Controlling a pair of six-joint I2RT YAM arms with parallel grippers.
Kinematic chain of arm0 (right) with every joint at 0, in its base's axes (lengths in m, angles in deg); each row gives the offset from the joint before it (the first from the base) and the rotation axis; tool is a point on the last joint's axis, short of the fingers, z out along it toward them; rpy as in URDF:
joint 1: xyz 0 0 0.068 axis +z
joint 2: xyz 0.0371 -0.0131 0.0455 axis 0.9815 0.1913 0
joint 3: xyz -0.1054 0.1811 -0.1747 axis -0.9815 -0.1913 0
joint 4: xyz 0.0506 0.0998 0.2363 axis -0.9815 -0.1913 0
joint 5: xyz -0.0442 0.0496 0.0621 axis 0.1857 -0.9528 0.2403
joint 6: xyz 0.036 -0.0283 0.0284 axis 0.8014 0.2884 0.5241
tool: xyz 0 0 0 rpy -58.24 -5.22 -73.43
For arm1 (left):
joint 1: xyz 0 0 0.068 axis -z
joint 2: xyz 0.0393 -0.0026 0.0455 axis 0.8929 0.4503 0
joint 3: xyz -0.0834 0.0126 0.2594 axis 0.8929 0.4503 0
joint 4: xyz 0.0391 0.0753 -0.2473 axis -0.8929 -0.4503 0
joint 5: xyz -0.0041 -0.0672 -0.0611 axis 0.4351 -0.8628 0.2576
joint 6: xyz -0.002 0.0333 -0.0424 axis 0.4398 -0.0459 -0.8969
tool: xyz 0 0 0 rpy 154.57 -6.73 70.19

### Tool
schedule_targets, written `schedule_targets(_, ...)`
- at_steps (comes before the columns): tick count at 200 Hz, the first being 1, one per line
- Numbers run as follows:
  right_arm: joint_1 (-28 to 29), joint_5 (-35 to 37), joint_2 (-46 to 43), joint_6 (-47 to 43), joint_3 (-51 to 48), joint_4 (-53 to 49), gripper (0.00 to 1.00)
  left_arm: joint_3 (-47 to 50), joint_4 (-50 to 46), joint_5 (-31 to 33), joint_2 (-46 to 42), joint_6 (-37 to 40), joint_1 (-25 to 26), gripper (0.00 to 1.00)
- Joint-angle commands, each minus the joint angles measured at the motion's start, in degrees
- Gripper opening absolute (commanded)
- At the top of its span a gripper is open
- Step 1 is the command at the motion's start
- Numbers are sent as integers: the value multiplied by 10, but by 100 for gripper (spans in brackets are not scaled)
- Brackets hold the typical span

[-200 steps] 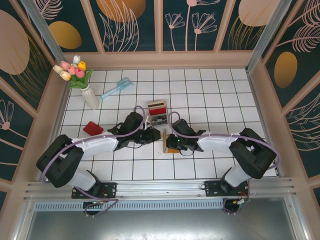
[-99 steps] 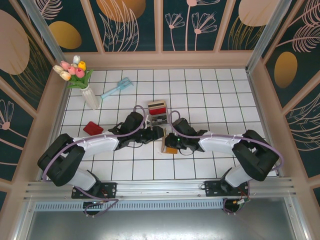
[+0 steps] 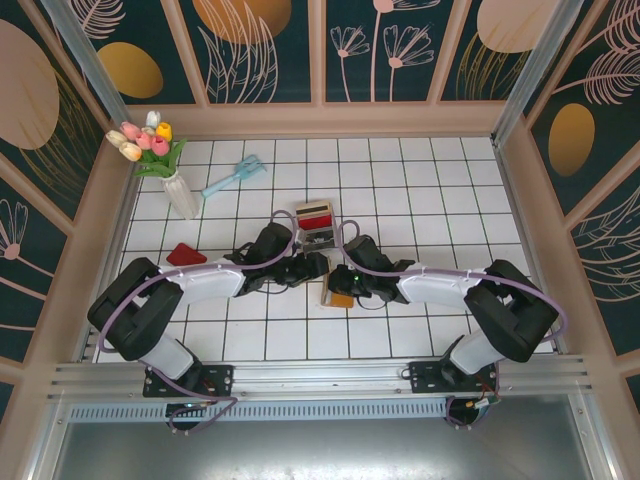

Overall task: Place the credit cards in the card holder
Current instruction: Open the card holder at the center of the table.

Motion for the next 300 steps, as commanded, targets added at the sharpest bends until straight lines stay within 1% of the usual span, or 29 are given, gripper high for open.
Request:
schedule_targets(1,1,1,-1,-3,2,-4,16,1,-11,16,4,9,3,44)
schedule_targets(7,1,5,0,-3,3,-10,16,4,-8,18,2,6,4,37)
schedule_targets(14,1,9,1,-3,5,-17,16,7,-8,21,0,4,3,32)
schedule_targets(23,1,18,3,-3,6,-27,16,10,-7,25,-4,3,3,24)
schedule_targets(38,1,35,2,3,6,-43,16,12,-6,24,-9,4,3,16)
schedule_targets(48,1,44,-1,5,5,-49,16,13,-1,20,-12,4,3,9)
schedule_targets(62,0,65,-9,9,7,-73,16,15,-4,26,-16,3,3,6)
schedule_targets(74,-3,72,-26,6,1,-73,16,15,-9,32,-20,6,4,0)
schedule_targets(89,-12,77,-56,12,-7,-83,18,19,-19,44,-23,9,3,0)
schedule_targets(111,-14,116,-113,22,-8,-115,20,27,-18,51,-25,6,3,0)
schedule_targets(128,-15,116,-157,13,-11,-106,24,28,-7,41,-29,6,3,0)
schedule_targets(140,-18,95,-169,5,-12,-88,28,36,13,34,-39,0,3,0)
schedule_targets(150,-21,69,-161,2,-10,-79,31,42,39,26,-49,-8,4,0)
schedule_targets(163,-20,63,-132,7,-2,-86,32,44,57,17,-58,-19,3,0)
schedule_targets(179,-21,82,-92,14,4,-105,27,46,72,3,-67,-29,3,0)
schedule_targets(196,-21,78,-58,16,-2,-86,23,48,75,-4,-75,-33,3,0)
schedule_targets(232,-17,67,-7,23,-8,-46,21,55,94,-27,-71,-41,3,0)
schedule_targets(240,-19,63,1,23,-12,-35,21,65,120,-36,-69,-55,4,0)
schedule_targets(255,-20,58,17,24,-9,-30,21,91,206,-61,-60,-105,3,0)
schedule_targets(265,-19,59,18,25,-9,-30,21,95,208,-54,-57,-113,3,0)
schedule_targets(285,-20,78,0,31,-9,-49,21,93,131,6,-69,-95,3,0)
schedule_targets(300,-22,100,-36,37,-11,-67,21,106,133,18,-80,-97,4,0)
